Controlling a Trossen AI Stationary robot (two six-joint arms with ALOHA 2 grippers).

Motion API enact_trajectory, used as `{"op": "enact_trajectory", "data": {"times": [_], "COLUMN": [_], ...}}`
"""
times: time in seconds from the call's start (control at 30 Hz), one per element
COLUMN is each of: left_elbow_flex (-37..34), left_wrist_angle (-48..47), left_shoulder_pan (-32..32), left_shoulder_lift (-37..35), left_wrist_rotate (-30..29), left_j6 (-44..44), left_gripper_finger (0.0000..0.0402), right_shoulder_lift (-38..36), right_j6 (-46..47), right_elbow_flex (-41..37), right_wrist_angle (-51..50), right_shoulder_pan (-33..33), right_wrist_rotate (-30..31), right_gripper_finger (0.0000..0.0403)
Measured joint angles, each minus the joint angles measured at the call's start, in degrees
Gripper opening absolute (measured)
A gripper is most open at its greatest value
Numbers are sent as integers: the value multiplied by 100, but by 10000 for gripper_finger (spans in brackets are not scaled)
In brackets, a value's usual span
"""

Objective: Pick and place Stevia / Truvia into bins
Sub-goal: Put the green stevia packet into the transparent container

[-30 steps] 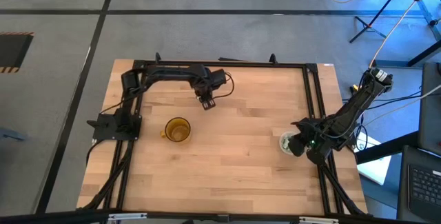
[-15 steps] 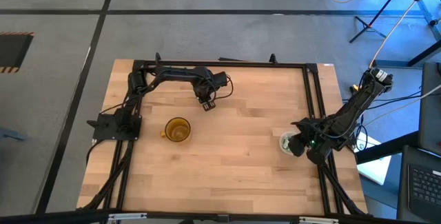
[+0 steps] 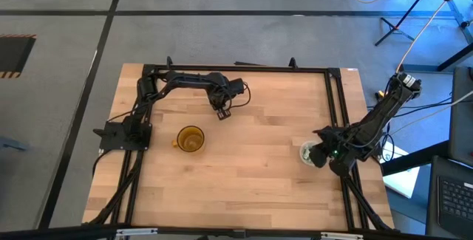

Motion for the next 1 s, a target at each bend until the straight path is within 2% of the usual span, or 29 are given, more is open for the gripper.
{"op": "enact_trajectory", "data": {"times": [0.3, 0.4, 0.5, 0.7, 0.77, 0.87, 1.0], "left_elbow_flex": [-14, -15, -13, -8, -7, -7, -4], "left_wrist_angle": [208, 563, 1118, 2905, 3467, 4240, 4875], "left_shoulder_pan": [-447, -666, -906, -1298, -1424, -1640, -1910], "left_shoulder_lift": [-617, -824, -982, -1101, -1101, -1101, -1101], "left_wrist_rotate": [104, 381, 1397, 4809, 5649, 6309, 6501], "left_j6": [193, 443, 698, 903, 782, 514, 337], "left_gripper_finger": [3, 3, 5, 3, 4, 8, 9], "right_shoulder_lift": [-93, -93, -86, 34, 107, 241, 506], "right_j6": [-441, -836, -1894, -5295, -6605, -8510, -10304], "right_elbow_flex": [390, 515, 531, 531, 531, 531, 531], "right_wrist_angle": [41, 100, 475, 2085, 2885, 4166, 5451], "right_shoulder_pan": [1, -2, -3, -4, -23, -25, -174], "right_wrist_rotate": [645, 795, 981, 1564, 1562, 1564, 1555], "right_gripper_finger": [114, 114, 114, 114, 114, 114, 114]}}
